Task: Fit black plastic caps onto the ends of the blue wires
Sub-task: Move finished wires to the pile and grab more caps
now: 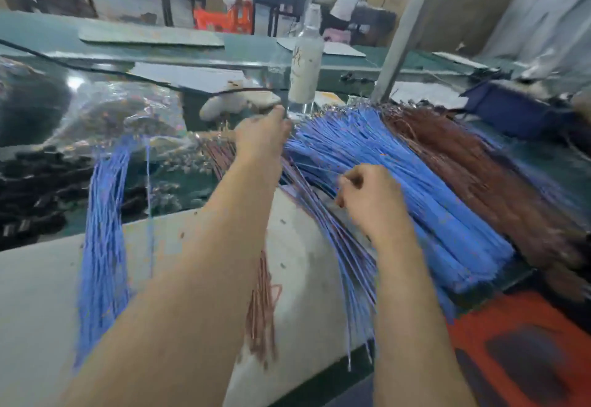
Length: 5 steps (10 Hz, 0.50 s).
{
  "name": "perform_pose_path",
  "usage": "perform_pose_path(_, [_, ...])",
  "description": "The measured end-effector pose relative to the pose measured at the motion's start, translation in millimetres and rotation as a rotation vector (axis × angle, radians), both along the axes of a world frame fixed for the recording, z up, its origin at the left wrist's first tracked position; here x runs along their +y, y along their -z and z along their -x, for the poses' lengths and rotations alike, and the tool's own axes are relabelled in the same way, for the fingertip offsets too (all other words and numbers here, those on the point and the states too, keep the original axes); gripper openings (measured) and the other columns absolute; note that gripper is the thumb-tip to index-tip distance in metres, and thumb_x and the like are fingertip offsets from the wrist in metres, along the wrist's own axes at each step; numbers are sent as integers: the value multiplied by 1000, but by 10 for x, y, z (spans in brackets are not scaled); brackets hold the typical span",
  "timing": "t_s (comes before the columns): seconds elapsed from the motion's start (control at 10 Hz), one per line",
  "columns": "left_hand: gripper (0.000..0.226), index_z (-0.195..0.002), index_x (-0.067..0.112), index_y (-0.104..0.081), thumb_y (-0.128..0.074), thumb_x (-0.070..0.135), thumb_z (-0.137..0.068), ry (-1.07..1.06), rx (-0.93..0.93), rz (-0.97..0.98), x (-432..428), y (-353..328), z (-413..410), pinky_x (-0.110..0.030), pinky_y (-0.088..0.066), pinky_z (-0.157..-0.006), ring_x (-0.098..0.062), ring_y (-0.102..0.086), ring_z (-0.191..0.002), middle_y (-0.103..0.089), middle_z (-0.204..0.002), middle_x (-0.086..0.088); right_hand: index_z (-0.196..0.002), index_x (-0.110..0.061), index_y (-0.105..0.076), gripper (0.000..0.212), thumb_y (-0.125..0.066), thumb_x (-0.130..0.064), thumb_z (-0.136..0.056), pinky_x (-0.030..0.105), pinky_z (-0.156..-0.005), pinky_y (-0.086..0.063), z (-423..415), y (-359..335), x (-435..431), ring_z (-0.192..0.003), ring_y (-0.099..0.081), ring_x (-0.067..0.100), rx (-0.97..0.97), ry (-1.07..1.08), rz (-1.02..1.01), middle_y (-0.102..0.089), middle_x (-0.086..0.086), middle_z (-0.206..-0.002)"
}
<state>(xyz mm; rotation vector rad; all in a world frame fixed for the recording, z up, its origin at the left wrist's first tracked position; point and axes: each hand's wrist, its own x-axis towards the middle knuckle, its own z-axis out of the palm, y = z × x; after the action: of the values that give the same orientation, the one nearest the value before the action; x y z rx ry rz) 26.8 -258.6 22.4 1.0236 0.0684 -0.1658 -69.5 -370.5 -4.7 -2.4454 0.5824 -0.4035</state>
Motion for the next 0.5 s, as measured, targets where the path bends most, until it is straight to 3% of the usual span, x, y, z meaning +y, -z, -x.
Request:
perform_pose_path(0.1, [25,-71,13,-48,-49,-1,-92,35,186,-15,-291,375,38,-18,-37,-61,-10,-43,-61,-46,-68,-1,-99,-12,-68,17,-54,-19,-93,35,-82,-46,-102,334,12,-103,-61,32,103,107,63,-69,13,-104])
perform_pose_path(0.2, [24,-74,10,-47,-43,-4,-93,126,268,-5,-348,573,15,-17,-40,-61,-9,-45,-64,-44,-69,-2,-103,-15,-68,19,-53,-14,-92,34,-80,-46,-142,408,43,-104,-59,32,89,129,88,-68,11,-107])
perform_pose_path(0.4, [17,-79,8,-56,-49,2,-93,4,181,41,-82,371,72,-17,-49,-61,-8,-55,-67,-56,-74,-2,-115,-17,-62,23,-53,-17,-94,29,-80,-41,-226,214,310,-105,-57,26,-108,33,58,-63,8,-116])
perform_pose_path(0.5, [12,-86,10,-58,-49,3,-92,-75,56,-36,264,254,106,-18,-48,-54,-9,-56,-67,-60,-76,-2,-110,-16,-65,19,-56,-19,-93,28,-78,-43,-291,82,733,-101,-60,24,-205,-114,-17,-66,6,-109])
